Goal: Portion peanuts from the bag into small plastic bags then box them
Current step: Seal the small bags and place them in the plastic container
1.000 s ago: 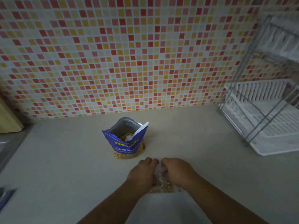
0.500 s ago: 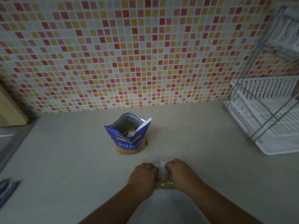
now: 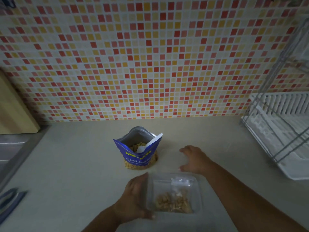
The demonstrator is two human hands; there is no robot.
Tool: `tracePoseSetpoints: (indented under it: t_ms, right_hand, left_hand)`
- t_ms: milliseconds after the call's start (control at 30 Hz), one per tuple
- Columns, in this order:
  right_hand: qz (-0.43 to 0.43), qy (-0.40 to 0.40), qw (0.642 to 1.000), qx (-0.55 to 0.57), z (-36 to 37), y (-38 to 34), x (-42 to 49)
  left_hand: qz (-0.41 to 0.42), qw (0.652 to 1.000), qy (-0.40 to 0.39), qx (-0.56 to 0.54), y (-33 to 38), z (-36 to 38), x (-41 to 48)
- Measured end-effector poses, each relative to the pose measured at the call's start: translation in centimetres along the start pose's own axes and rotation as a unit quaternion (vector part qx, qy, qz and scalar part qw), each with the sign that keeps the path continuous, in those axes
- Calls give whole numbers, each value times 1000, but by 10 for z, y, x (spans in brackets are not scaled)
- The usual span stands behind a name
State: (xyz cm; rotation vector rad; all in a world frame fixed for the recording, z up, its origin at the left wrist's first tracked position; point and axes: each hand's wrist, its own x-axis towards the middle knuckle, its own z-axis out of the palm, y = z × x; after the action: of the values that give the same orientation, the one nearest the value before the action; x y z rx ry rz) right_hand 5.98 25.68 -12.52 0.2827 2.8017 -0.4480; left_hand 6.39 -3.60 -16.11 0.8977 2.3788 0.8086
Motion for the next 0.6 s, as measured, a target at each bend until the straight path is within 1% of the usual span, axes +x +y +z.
tracePoseSetpoints:
  t_ms: [33, 67, 100, 133, 200, 233, 300, 367, 400, 467, 533, 600]
  right_hand:
    - [-4, -30, 999, -28, 2, 2, 4]
    - [-9, -50, 997, -51, 6, 3, 8]
    - [-15, -62, 996, -69, 9, 3, 10]
    - [-21, -69, 994, -85, 13, 2, 12]
    - [-31, -75, 991, -108, 18, 1, 15]
    - [-34, -74, 990, -112, 19, 0, 15]
    - [-39, -67, 990, -118, 18, -1, 13]
    - [-46, -59, 988, -137, 17, -3, 11]
    - [-49, -56, 987, -146, 16, -5, 10]
    - [-48, -55, 985, -159, 15, -7, 8]
    - [-40, -52, 984, -166, 15, -7, 6]
    - [-25, -49, 985, -164, 13, -7, 4]
  left_hand:
    - [-2, 999, -16, 39, -2, 3, -1]
    - [5, 995, 3, 100, -5, 10, 0]
    - [22, 986, 37, 163, -8, 16, 2]
    - [2, 986, 13, 164, -7, 19, 6]
    - [-5, 992, 15, 124, -17, 37, 12]
    - [-8, 993, 6, 116, -23, 43, 14]
    - [-10, 993, 15, 114, -24, 46, 17]
    - [-46, 993, 17, 105, -15, 43, 15]
    - [-44, 989, 40, 135, -13, 43, 14]
    - [-41, 986, 35, 155, -9, 42, 13]
    - [-74, 988, -8, 133, -2, 38, 10]
    - [-90, 988, -6, 127, 3, 34, 8]
